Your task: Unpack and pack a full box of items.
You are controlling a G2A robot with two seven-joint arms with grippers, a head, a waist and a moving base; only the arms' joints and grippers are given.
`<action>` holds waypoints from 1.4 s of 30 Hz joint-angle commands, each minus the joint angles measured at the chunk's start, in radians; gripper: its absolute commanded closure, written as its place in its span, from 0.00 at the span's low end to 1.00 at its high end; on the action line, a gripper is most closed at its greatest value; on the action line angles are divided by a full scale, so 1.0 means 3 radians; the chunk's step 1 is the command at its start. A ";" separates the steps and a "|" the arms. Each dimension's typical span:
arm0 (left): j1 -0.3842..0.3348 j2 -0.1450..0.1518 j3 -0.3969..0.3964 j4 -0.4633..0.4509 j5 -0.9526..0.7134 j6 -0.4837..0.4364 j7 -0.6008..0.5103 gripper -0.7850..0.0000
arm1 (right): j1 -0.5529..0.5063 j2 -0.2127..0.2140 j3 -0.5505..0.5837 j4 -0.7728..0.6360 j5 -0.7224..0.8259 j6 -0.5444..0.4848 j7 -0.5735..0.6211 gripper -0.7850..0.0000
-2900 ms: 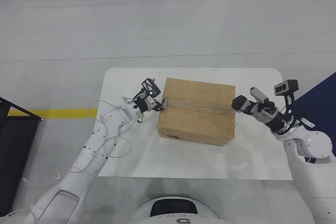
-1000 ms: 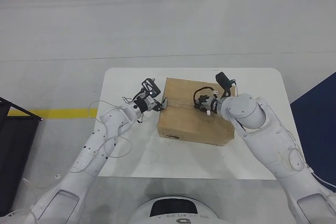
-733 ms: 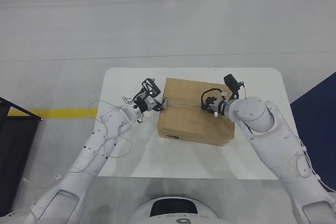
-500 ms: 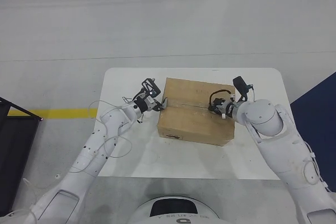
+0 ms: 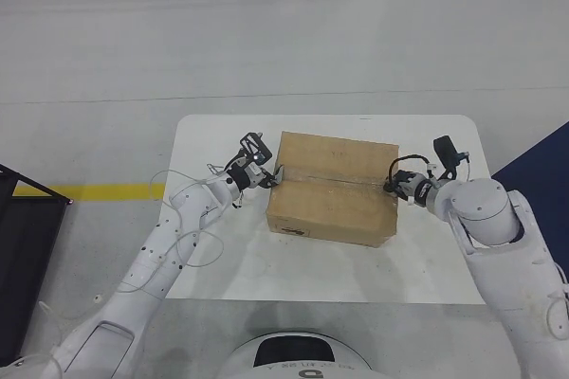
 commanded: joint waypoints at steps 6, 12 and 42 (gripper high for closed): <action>0.0000 0.0000 0.0000 0.0000 0.0000 0.0000 0.0000 0.00 | -0.0158 0.0019 0.0260 -0.0003 0.0116 0.0019 -0.0061 1.00; 0.0000 0.0000 0.0000 0.0000 0.0000 0.0000 0.0000 0.00 | -0.0293 -0.0013 0.0604 -0.0034 0.0530 -0.0081 -0.0407 1.00; 0.0340 0.0142 -0.0885 -0.0110 -0.0735 0.0142 0.0302 0.00 | -0.0123 -0.0205 0.0625 0.0978 0.1844 -0.1858 -0.1092 0.37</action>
